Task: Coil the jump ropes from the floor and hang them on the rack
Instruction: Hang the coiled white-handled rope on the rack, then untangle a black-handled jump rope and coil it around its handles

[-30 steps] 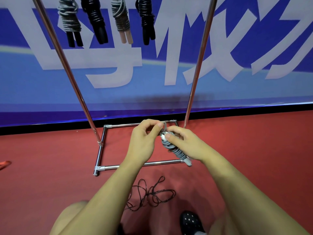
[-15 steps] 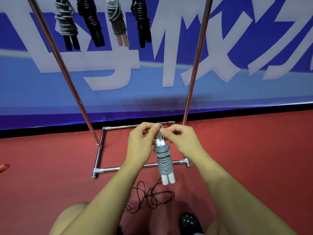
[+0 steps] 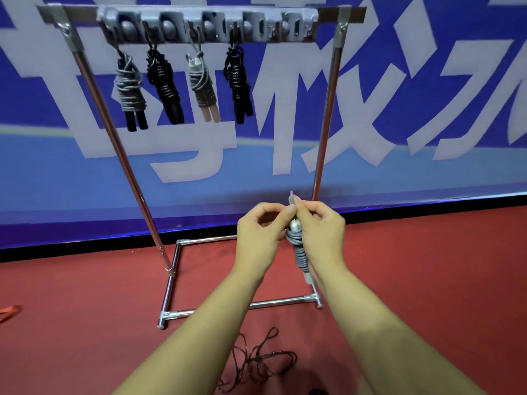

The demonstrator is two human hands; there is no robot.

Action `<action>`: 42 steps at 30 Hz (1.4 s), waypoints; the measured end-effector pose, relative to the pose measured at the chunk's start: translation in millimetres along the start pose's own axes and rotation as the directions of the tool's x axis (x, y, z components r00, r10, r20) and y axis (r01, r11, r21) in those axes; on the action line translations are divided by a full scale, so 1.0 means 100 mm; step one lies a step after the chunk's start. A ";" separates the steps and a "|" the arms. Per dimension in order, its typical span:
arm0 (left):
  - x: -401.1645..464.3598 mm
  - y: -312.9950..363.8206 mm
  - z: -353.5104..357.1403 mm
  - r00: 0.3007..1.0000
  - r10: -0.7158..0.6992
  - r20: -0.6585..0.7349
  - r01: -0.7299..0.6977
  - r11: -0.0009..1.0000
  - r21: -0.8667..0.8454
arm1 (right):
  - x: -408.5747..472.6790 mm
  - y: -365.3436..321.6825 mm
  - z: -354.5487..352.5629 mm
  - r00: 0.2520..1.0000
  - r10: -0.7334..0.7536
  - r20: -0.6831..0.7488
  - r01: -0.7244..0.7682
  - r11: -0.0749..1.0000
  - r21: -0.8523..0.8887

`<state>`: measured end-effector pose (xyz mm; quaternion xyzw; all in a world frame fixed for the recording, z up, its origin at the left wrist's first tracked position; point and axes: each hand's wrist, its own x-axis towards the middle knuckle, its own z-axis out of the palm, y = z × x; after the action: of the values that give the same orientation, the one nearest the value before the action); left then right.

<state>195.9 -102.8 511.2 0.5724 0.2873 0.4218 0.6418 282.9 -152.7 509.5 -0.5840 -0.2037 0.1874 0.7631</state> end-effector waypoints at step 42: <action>2.57 1.47 0.51 0.985 0.162 -0.057 -0.159 0.986 0.053 | 2.30 -1.36 1.17 0.959 -0.259 0.113 0.280 0.924 -0.262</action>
<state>331.1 94.2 692.8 0.5960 0.2698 0.4825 0.5825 422.3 30.1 689.7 -0.6431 -0.3351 0.0729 0.6847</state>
